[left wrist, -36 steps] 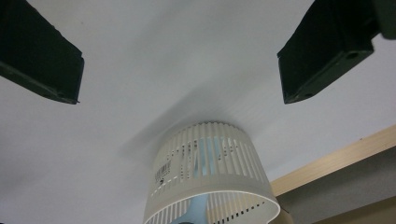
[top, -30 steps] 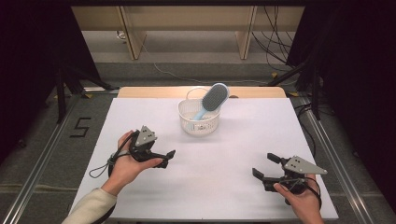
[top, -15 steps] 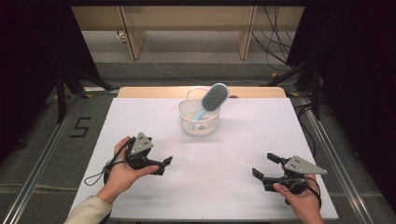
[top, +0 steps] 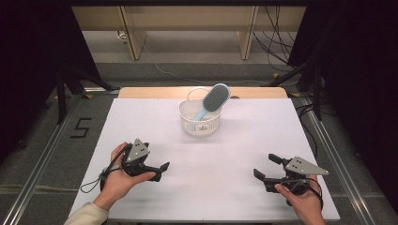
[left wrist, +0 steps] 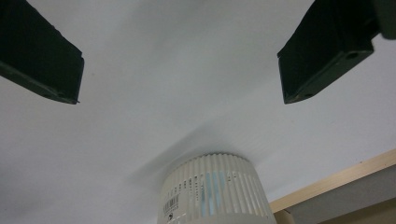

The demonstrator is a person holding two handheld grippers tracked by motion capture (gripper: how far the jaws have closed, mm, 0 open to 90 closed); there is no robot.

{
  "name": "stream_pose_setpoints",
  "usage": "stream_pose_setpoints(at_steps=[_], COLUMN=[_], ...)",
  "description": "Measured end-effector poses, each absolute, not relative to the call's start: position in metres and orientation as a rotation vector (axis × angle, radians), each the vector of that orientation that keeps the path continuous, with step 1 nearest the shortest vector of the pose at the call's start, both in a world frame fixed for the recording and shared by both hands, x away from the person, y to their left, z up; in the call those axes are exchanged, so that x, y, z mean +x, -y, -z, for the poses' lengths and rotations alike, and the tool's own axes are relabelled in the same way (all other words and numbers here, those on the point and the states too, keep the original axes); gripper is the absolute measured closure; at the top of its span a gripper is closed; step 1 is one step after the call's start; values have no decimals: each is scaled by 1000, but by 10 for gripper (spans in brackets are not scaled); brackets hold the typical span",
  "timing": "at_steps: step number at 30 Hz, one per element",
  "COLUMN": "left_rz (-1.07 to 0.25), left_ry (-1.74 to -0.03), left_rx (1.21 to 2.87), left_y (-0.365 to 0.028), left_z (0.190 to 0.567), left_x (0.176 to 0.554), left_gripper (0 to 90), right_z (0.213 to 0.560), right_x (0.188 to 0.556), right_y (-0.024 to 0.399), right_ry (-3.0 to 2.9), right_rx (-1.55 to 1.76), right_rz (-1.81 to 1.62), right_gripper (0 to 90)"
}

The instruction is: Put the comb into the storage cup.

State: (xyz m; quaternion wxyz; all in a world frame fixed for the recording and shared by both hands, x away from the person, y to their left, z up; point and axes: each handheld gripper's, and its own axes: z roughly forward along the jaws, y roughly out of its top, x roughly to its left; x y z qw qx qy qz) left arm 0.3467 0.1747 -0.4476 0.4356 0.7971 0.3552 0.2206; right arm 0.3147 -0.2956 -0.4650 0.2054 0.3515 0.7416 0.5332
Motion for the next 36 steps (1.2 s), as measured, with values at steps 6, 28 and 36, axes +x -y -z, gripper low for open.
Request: stream_pose_setpoints(at_steps=[6, 28, 36], left_rz=[-557, -615, -624], left_ry=[-877, -872, -884], left_rx=[1972, 1960, 1966], left_y=[-179, -190, -190], left_z=[453, 465, 467], left_x=[342, 333, 329], left_gripper=[0, 0, 0], right_z=[465, 465, 465], right_x=[315, 314, 314], right_y=[296, 295, 296], right_ry=[-2066, -2079, -2081], right_rx=[978, 962, 960], right_rz=[-1487, -1473, -1470], right_gripper=[157, 157, 157])
